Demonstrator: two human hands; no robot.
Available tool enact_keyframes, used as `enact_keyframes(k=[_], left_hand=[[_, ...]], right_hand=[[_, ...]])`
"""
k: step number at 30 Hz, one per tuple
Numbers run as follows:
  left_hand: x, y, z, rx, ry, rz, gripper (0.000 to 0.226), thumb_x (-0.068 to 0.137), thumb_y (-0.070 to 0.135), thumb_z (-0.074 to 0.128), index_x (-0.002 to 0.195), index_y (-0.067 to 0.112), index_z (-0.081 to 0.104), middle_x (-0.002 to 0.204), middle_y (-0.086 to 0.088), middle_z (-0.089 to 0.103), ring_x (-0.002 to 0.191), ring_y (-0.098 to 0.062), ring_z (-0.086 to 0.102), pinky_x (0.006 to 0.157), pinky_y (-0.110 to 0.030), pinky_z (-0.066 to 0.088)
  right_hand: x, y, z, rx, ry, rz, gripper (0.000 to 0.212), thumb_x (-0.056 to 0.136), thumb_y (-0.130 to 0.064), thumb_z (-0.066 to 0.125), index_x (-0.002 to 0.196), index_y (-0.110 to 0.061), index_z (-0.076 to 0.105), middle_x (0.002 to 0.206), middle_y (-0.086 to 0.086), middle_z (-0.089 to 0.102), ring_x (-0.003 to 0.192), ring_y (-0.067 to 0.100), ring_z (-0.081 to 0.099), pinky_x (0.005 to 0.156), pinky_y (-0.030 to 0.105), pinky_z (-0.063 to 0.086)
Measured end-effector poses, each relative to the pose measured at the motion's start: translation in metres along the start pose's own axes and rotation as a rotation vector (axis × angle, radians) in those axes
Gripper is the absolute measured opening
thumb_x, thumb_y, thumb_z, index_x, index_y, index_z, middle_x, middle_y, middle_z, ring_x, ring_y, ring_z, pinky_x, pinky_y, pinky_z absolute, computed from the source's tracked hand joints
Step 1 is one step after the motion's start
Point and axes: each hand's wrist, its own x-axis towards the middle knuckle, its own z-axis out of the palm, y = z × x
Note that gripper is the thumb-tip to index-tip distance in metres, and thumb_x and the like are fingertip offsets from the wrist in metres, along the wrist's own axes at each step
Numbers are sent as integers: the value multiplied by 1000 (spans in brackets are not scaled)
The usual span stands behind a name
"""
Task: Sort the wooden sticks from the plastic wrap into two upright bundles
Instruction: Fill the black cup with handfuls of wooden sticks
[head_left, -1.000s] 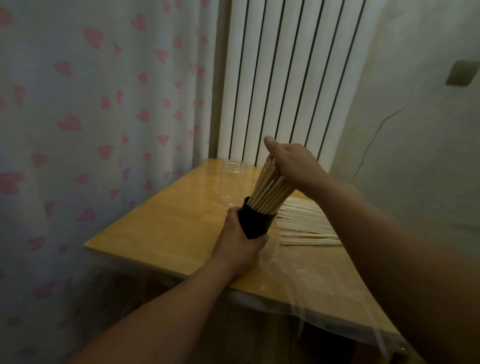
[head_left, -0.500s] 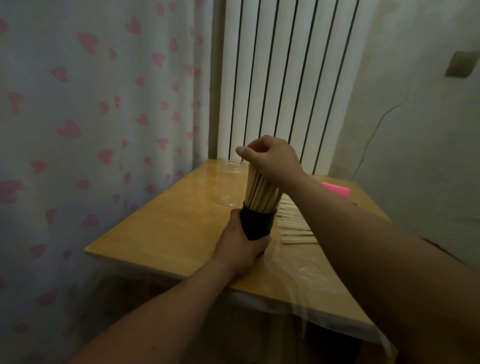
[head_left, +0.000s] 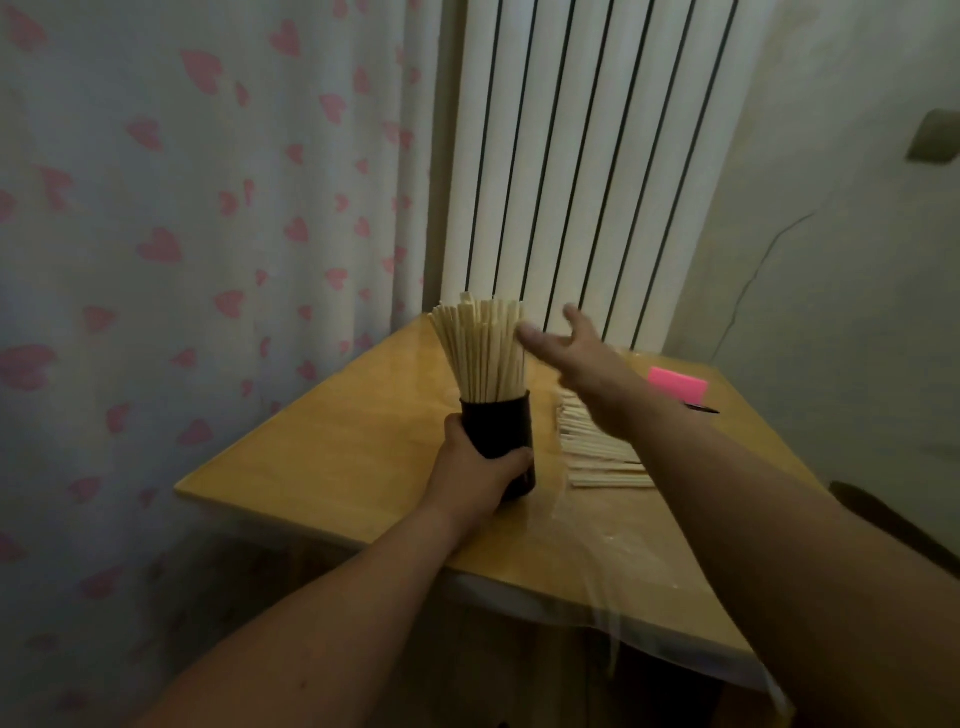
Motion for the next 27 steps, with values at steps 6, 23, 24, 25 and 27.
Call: enact_keyframes(k=[6, 23, 24, 25, 27], left_hand=[[-9, 2, 9, 159, -24, 154, 79, 77, 39, 83, 135, 47, 30, 125, 18, 59, 111, -6, 63, 92, -41, 60], [-12, 6, 1, 121, 89, 121, 88, 82, 46, 89, 140, 35, 24, 134, 12, 54, 120, -13, 61, 94, -33, 57], [-11, 5, 0, 61, 101, 96, 89, 81, 44, 90, 142, 31, 26, 132, 13, 53, 122, -15, 59, 96, -34, 55], [-11, 4, 0, 47, 115, 84, 91, 81, 41, 91, 144, 28, 27, 133, 12, 53, 124, -16, 57, 98, -35, 53], [-10, 4, 0, 14, 127, 77, 94, 81, 37, 92, 148, 26, 26, 140, 8, 52, 128, -16, 53, 104, -36, 50]], right_hand=[[6, 8, 44, -65, 174, -66, 108, 73, -37, 96, 155, -26, 27, 133, -4, 55, 118, 18, 57, 84, 27, 53], [-35, 6, 41, -257, 120, -30, 98, 85, -79, 63, 160, -21, 36, 146, -1, 57, 129, 21, 60, 99, 41, 56], [-39, 6, 29, -274, 148, -48, 86, 92, -76, 56, 154, -18, 45, 143, -1, 61, 126, 19, 62, 99, 42, 56], [-42, 7, 14, -286, 173, -56, 71, 98, -71, 52, 144, -16, 56, 134, 0, 67, 117, 18, 66, 97, 44, 58], [-50, 8, -19, -274, 170, -22, 47, 106, -53, 51, 116, -12, 71, 108, 7, 76, 96, 24, 74, 86, 42, 62]])
